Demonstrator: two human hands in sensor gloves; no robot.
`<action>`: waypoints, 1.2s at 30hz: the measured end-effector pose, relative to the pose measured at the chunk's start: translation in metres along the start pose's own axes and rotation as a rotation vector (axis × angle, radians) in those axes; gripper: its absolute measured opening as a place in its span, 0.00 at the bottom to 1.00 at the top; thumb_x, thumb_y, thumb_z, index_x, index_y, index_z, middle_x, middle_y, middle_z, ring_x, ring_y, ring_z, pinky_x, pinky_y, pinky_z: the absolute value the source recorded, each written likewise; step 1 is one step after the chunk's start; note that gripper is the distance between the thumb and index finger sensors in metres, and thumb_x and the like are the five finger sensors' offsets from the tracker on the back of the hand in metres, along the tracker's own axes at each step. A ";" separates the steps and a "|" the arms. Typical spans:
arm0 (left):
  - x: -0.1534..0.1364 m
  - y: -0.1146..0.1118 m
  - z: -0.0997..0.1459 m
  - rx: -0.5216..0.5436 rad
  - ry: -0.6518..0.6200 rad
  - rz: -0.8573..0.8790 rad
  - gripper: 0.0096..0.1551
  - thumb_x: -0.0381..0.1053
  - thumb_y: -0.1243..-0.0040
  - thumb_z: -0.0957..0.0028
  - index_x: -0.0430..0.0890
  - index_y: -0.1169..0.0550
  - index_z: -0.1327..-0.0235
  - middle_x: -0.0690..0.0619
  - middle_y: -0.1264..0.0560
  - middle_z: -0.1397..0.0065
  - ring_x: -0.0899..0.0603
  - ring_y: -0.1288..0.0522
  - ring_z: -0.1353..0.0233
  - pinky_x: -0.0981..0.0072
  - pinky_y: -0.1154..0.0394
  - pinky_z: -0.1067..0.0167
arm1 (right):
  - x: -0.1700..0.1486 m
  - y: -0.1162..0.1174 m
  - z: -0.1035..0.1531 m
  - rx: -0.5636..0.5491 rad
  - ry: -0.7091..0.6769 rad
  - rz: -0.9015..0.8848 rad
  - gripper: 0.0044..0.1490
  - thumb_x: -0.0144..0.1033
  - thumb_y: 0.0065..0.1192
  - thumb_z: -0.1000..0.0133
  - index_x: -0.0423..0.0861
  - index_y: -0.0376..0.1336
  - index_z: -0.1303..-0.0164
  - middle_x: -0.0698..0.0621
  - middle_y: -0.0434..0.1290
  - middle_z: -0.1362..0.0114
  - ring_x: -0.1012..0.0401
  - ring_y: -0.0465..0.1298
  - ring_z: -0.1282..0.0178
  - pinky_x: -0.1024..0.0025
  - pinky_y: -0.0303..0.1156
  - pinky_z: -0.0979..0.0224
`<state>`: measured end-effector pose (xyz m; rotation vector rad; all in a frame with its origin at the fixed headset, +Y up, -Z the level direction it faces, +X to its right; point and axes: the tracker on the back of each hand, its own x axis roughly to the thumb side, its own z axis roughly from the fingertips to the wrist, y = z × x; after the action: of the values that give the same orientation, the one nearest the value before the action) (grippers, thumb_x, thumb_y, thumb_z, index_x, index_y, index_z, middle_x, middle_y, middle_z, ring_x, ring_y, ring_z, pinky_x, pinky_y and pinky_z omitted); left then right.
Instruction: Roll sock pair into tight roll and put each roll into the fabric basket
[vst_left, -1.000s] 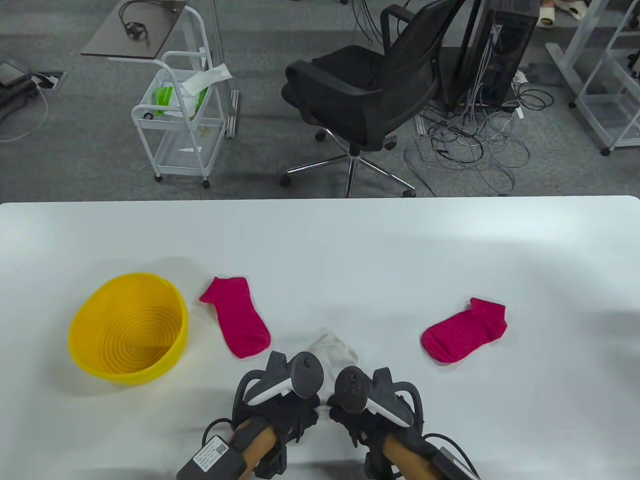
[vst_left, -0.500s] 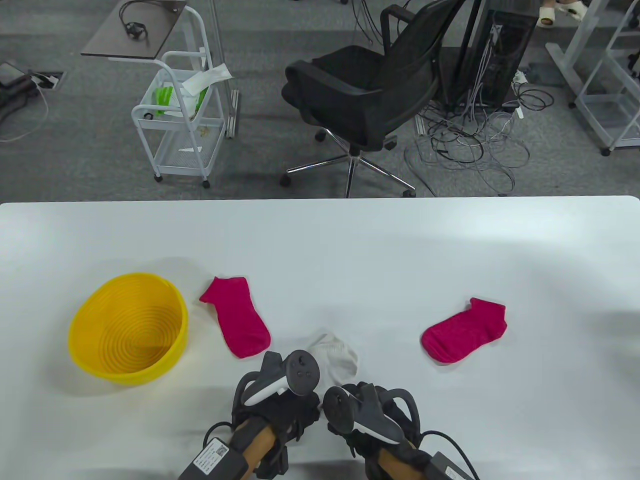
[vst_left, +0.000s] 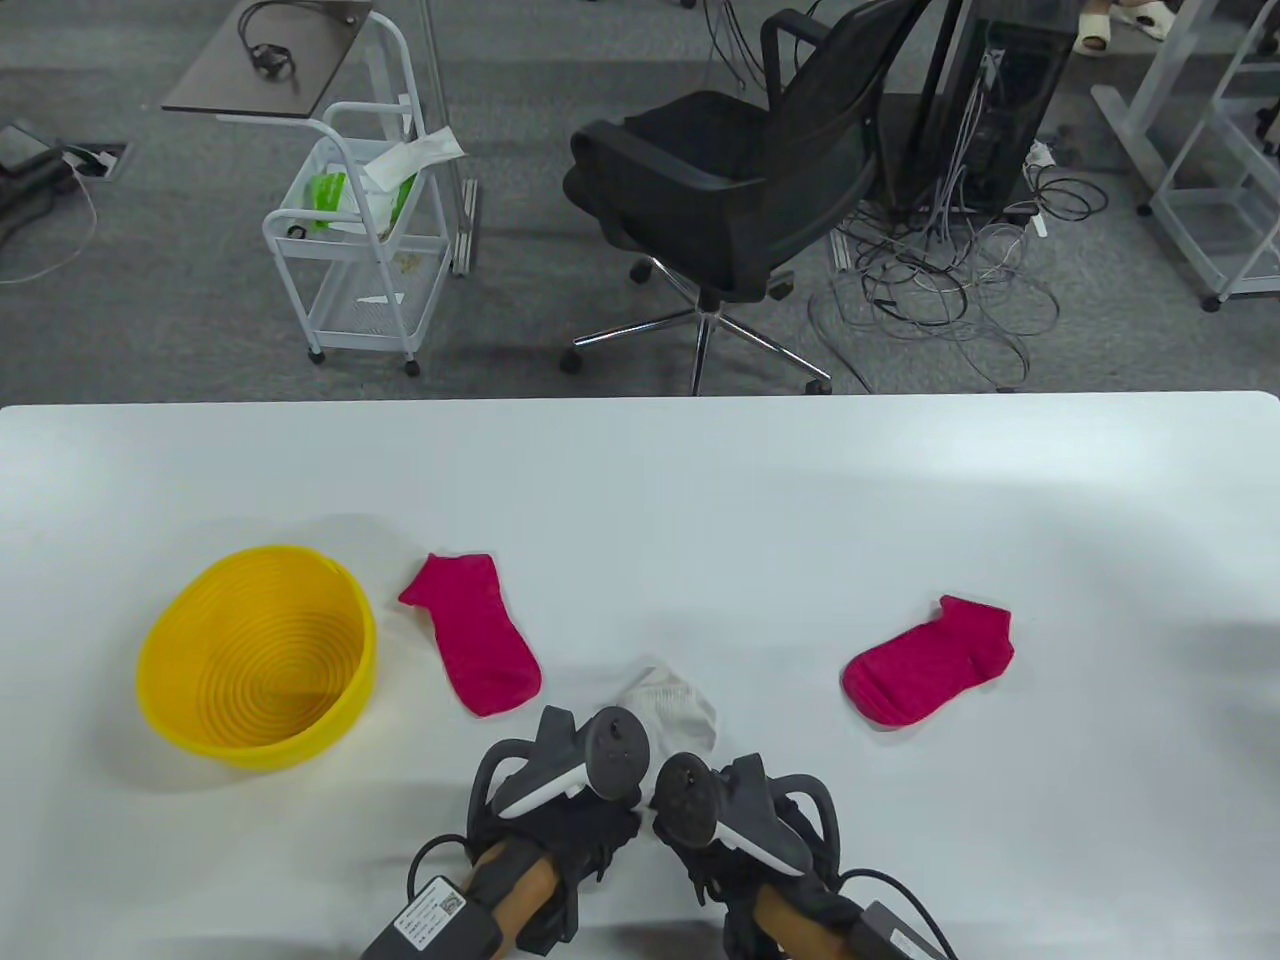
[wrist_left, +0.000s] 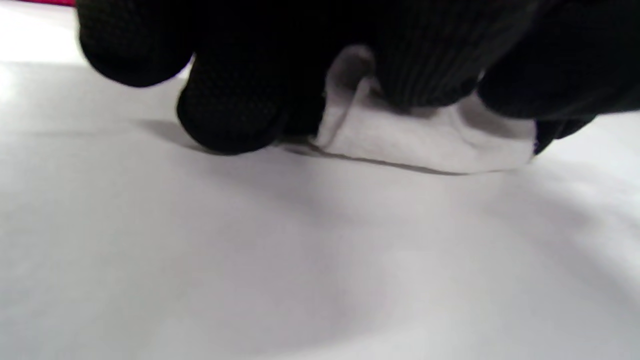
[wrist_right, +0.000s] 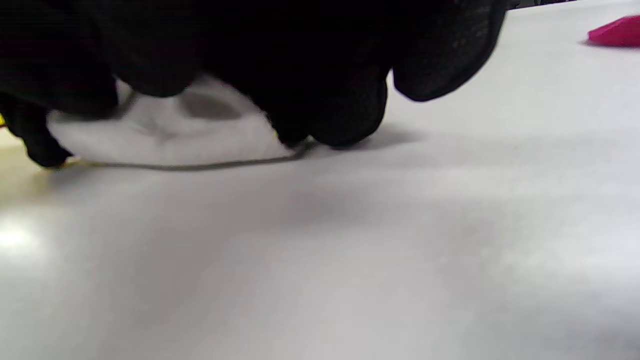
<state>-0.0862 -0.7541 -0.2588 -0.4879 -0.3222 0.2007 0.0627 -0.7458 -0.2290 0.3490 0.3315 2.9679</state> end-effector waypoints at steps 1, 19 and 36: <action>-0.002 -0.001 -0.001 0.001 -0.003 0.015 0.25 0.55 0.38 0.57 0.49 0.15 0.49 0.46 0.17 0.47 0.42 0.16 0.52 0.48 0.24 0.51 | -0.003 -0.012 0.004 -0.080 0.001 -0.028 0.26 0.53 0.66 0.53 0.58 0.74 0.45 0.57 0.80 0.37 0.58 0.81 0.38 0.49 0.73 0.32; -0.010 0.014 0.010 0.081 -0.002 0.117 0.29 0.55 0.38 0.58 0.48 0.17 0.43 0.45 0.18 0.42 0.41 0.15 0.50 0.47 0.24 0.50 | 0.007 0.008 0.003 0.014 -0.013 -0.008 0.26 0.51 0.67 0.53 0.60 0.72 0.44 0.58 0.79 0.35 0.60 0.81 0.36 0.50 0.73 0.31; 0.005 0.000 -0.001 0.117 -0.022 -0.080 0.27 0.54 0.27 0.63 0.50 0.15 0.49 0.49 0.17 0.45 0.44 0.15 0.52 0.49 0.23 0.50 | -0.002 0.009 -0.003 0.041 0.044 -0.054 0.28 0.50 0.69 0.54 0.58 0.71 0.42 0.56 0.78 0.35 0.58 0.80 0.38 0.49 0.73 0.32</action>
<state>-0.0814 -0.7538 -0.2585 -0.3568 -0.3491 0.1466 0.0628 -0.7554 -0.2298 0.2752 0.4001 2.9226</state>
